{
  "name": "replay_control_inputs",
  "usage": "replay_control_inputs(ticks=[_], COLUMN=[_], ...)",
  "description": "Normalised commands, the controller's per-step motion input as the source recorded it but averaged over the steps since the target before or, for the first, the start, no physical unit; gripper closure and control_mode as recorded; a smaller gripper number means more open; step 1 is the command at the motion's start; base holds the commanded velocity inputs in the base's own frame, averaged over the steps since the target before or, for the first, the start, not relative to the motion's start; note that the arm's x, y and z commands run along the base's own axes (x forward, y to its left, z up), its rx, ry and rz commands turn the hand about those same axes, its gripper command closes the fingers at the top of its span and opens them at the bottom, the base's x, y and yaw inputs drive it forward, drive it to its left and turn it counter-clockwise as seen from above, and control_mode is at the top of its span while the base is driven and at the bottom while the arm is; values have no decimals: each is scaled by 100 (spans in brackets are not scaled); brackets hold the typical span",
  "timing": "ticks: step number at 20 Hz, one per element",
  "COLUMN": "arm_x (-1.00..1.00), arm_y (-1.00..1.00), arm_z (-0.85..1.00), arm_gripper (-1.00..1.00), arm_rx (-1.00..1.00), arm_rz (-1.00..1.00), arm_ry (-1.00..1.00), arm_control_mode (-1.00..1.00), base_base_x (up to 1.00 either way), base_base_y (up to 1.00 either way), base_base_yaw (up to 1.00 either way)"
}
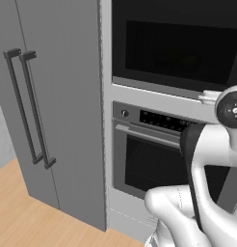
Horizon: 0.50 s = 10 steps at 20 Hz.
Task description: Pick the cucumber from the sink and place it in the bowl. Then pick the bowl and place it in the microwave. Then close the microwave door and press the start button.
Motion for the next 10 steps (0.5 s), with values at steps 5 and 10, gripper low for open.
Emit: replay_control_inputs(ticks=[5, 10], arm_x=[0, 0], arm_y=[-30, -36], arm_z=[-12, 6], arm_gripper=[100, 100], arm_rx=[0, 3], arm_rz=[0, 0], arm_ry=[0, -5], arm_control_mode=[-100, -100], base_base_x=[0, 0], base_base_y=[0, 0], base_base_yaw=[0, 0])
